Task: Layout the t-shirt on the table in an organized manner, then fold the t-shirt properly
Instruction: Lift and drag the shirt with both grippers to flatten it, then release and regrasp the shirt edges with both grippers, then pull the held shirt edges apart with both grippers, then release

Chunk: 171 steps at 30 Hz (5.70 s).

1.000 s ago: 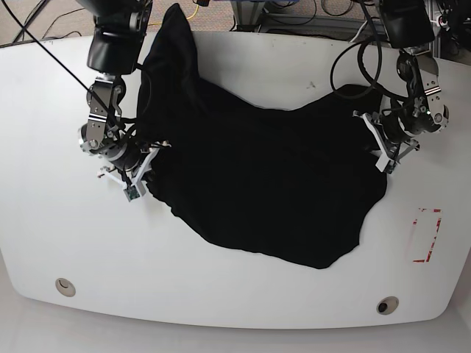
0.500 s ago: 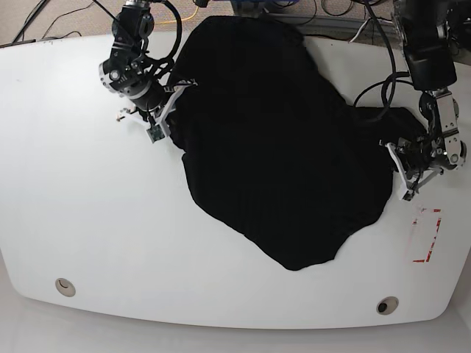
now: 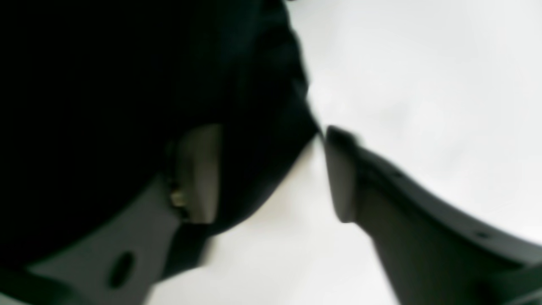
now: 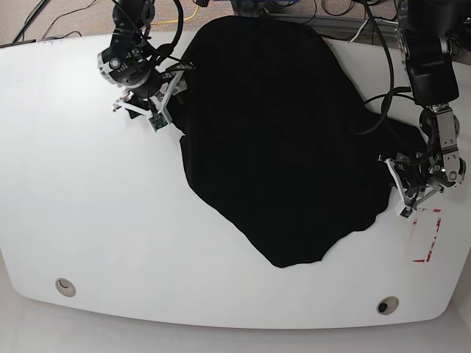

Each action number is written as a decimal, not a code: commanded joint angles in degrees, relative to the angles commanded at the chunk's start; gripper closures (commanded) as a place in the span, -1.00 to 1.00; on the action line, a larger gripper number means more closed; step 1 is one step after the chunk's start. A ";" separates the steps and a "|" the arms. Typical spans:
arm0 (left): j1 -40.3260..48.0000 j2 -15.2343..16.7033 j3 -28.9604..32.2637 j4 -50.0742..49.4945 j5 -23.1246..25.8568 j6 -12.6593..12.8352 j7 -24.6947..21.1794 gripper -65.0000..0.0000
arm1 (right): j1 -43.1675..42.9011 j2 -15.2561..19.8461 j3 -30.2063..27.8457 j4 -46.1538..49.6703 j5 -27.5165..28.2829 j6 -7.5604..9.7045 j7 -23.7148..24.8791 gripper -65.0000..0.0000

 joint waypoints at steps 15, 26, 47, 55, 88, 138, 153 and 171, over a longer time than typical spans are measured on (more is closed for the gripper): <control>4.13 -2.02 -5.36 12.40 -0.09 -0.09 6.24 -0.38 | 22.86 2.29 -0.18 -16.00 0.62 0.00 0.09 -0.90; 19.87 2.02 -8.97 31.47 -0.09 -0.09 10.02 -0.38 | 36.92 2.11 -5.54 -38.42 0.62 0.00 3.78 -0.90; 32.88 8.70 -11.87 39.82 0.00 -0.09 10.02 -0.37 | 37.19 2.11 -6.51 -53.54 0.62 0.00 14.15 0.47; 33.85 10.99 -11.60 39.74 0.00 -0.09 10.11 -0.37 | 34.55 2.02 -6.59 -50.37 0.62 0.00 13.80 0.94; 36.66 21.19 -7.82 35.60 0.09 -1.36 10.02 -0.14 | 31.12 2.02 -6.59 -43.87 0.62 0.00 10.55 0.94; 4.40 7.12 -0.62 10.46 -1.76 -1.36 9.67 0.24 | 12.13 -1.32 -6.59 -7.74 0.09 0.00 -0.53 -0.97; 27.52 5.10 -6.24 38.33 -4.57 -1.36 15.21 0.24 | 37.63 1.93 -6.51 -38.68 0.44 0.00 3.87 -0.95; 42.20 9.23 -6.77 44.13 -4.66 -1.36 15.30 0.24 | 53.36 4.92 -6.42 -73.67 0.53 0.00 23.21 -0.95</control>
